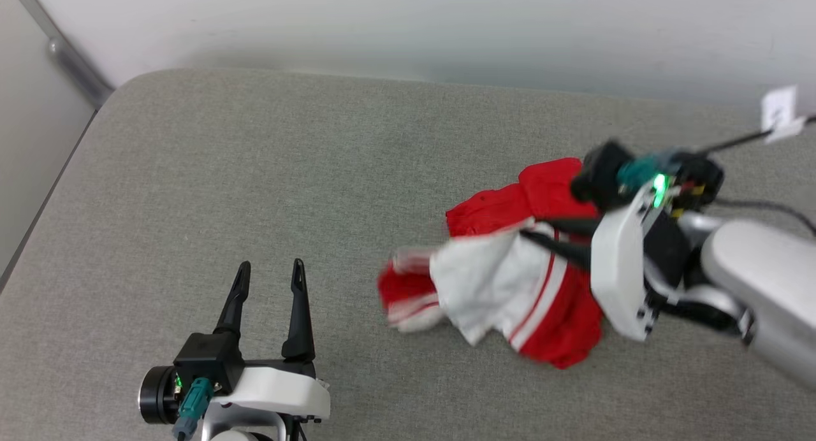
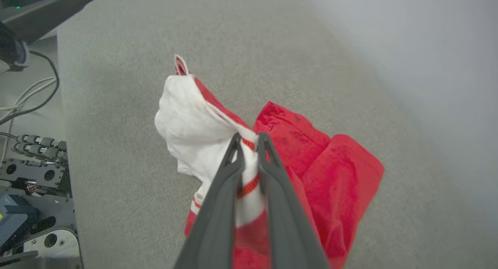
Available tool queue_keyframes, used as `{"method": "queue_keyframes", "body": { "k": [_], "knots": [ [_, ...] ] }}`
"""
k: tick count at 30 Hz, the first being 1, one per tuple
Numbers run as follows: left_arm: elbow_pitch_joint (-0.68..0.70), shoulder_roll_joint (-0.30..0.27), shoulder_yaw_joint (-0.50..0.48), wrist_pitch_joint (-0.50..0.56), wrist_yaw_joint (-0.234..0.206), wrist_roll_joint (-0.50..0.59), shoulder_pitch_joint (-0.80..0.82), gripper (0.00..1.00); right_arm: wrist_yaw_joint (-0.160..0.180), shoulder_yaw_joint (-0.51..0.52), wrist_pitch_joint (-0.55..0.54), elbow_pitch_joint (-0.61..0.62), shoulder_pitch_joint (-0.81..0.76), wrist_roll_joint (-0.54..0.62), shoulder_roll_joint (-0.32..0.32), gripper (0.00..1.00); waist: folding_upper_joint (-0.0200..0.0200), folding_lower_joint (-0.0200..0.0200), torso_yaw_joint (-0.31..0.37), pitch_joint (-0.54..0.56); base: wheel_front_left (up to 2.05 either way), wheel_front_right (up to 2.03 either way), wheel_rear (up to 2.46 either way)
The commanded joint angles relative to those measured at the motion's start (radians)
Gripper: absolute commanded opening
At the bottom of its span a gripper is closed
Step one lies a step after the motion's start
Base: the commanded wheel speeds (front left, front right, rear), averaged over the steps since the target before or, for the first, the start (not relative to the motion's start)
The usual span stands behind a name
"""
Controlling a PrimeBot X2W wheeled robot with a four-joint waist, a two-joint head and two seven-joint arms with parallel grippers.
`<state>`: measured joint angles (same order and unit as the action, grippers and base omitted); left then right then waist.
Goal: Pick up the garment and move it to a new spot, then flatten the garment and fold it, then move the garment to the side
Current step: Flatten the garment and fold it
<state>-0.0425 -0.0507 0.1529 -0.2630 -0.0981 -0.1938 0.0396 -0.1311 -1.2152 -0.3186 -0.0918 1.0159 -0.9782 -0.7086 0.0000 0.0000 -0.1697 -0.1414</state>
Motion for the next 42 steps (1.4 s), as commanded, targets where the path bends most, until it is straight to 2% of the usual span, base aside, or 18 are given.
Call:
{"method": "queue_keyframes", "body": {
  "k": [1,4,10,16,17,18,23,29,32,35,38,42],
  "knots": [
    [0.001,0.001,0.001,-0.003,0.001,0.002,-0.012,1.0,0.001,-0.019,0.001,-0.016,-0.036,0.004,0.009,0.0,0.0,0.0,0.0,-0.001,0.0,0.0,0.0],
    [0.0,0.001,0.001,-0.003,0.001,0.0,-0.014,1.0,0.001,-0.055,-0.025,-0.033,-0.117,0.019,0.006,0.0,0.0,0.0,-0.002,-0.004,0.0,0.0,0.0],
    [-0.003,0.001,0.006,-0.003,0.001,-0.005,-0.014,1.0,0.001,-0.066,-0.068,-0.029,-0.281,0.042,-0.034,0.0,0.0,0.0,-0.008,-0.003,0.0,0.0,0.0],
    [-0.011,0.001,0.002,-0.003,0.0,-0.004,-0.023,1.0,0.001,-0.065,0.0,-0.027,-0.381,0.018,-0.086,0.0,0.0,0.0,-0.001,0.02,0.0,0.0,0.0],
    [-0.012,0.001,0.001,-0.003,0.0,-0.001,-0.029,1.0,0.001,-0.057,0.023,-0.025,-0.383,0.011,-0.091,0.19,0.0,0.0,0.002,0.026,0.0,0.0,0.0],
    [-0.013,0.001,0.0,-0.003,0.0,0.001,-0.034,1.0,0.001,-0.048,0.046,-0.019,-0.38,0.013,-0.097,1.0,0.0,0.0,0.003,0.032,0.0,0.0,0.0],
    [-0.016,0.001,-0.01,-0.003,0.004,0.01,-0.053,1.0,0.001,0.027,0.125,0.04,-0.347,0.039,-0.139,1.0,0.0,0.0,0.015,0.065,0.0,0.0,0.0],
    [-0.01,0.001,-0.013,-0.003,0.007,0.019,-0.069,1.0,0.001,0.164,0.097,0.126,-0.299,0.049,-0.205,1.0,0.0,0.0,0.022,0.079,0.0,0.0,0.0],
    [-0.008,0.001,-0.009,-0.003,0.007,0.02,-0.067,1.0,0.001,0.209,0.018,0.137,-0.276,0.031,-0.227,1.0,0.0,0.0,0.022,0.076,0.0,0.0,0.0],
    [-0.008,0.001,-0.005,-0.003,0.007,0.02,-0.063,1.0,0.001,0.215,-0.119,0.13,-0.263,-0.015,-0.24,1.0,0.0,0.0,0.018,0.072,0.0,0.0,0.0],
    [-0.007,0.001,-0.002,-0.003,0.007,0.021,-0.059,1.0,0.001,0.196,-0.261,0.127,-0.264,-0.059,-0.243,1.0,0.0,0.0,0.012,0.064,0.0,0.0,0.0],
    [-0.003,0.001,-0.001,-0.003,0.004,0.019,-0.05,1.0,0.001,0.159,-0.388,0.115,-0.283,-0.071,-0.217,1.0,0.0,0.0,0.006,0.046,0.0,0.0,0.0]
  ]
}}
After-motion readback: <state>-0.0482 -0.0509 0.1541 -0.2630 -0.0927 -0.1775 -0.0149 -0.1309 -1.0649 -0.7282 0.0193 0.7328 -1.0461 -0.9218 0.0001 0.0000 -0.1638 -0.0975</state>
